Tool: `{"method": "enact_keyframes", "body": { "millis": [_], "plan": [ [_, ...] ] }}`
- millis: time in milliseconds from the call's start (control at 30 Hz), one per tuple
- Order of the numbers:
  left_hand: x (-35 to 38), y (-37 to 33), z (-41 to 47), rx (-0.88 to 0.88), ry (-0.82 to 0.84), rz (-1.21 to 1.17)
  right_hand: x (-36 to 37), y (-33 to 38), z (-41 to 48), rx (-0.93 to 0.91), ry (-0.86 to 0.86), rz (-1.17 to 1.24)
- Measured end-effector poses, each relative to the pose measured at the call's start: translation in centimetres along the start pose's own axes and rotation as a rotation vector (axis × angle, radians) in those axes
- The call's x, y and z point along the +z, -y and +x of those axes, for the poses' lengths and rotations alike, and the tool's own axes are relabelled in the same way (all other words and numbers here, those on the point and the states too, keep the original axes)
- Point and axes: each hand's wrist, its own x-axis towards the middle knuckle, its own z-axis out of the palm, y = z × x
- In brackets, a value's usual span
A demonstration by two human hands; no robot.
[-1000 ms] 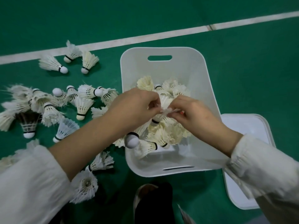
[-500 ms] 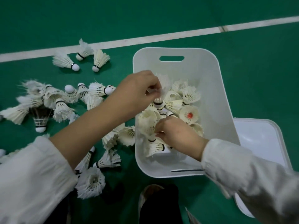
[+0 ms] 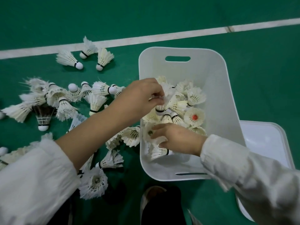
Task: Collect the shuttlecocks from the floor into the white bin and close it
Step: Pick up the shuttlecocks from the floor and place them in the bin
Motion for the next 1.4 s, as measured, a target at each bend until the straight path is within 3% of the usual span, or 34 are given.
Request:
{"method": "enact_keyframes", "body": {
  "millis": [67, 167, 233, 400, 567, 767, 867, 1000, 1267, 1400],
  "plan": [
    [-0.1, 0.1, -0.1, -0.009, 0.004, 0.001, -2.1, 0.3, -2.0, 0.040, -0.106, 0.057],
    [-0.1, 0.0, -0.2, -0.013, 0.026, 0.001, -5.5, 0.3, -5.2, 0.074, -0.522, 0.215],
    [0.2, -0.4, -0.3, 0.007, 0.053, -0.015, -6.9, 0.3, -6.6, 0.026, -0.642, 0.268],
    [1.8, -2.1, -0.7, 0.122, 0.098, -0.051, -6.7, 0.6, -6.7, -0.009, -0.488, 0.180],
    [1.7, -2.6, -2.2, 0.172, 0.091, -0.051, -6.3, 0.0, -7.3, 0.057, -0.502, 0.146],
    [-2.1, -0.2, -3.8, -0.160, -0.037, 0.143, -3.2, -1.3, -8.3, 0.072, -0.330, 0.088],
    [-1.3, 3.2, -5.2, -0.330, 0.057, 0.288, -0.8, -1.6, -7.4, 0.043, -0.185, 0.036],
    [1.4, 6.0, -6.8, -0.425, 0.260, 0.332, 1.3, -1.8, -5.7, 0.078, -0.013, -0.047],
    [3.4, 7.8, -7.8, -0.388, 0.360, 0.370, 3.3, -1.7, -3.3, 0.037, 0.028, -0.183],
    [2.0, 7.8, -6.8, -0.314, 0.496, 0.413, 1.4, -0.6, -4.3, 0.044, 0.039, -0.184]
  ]
}}
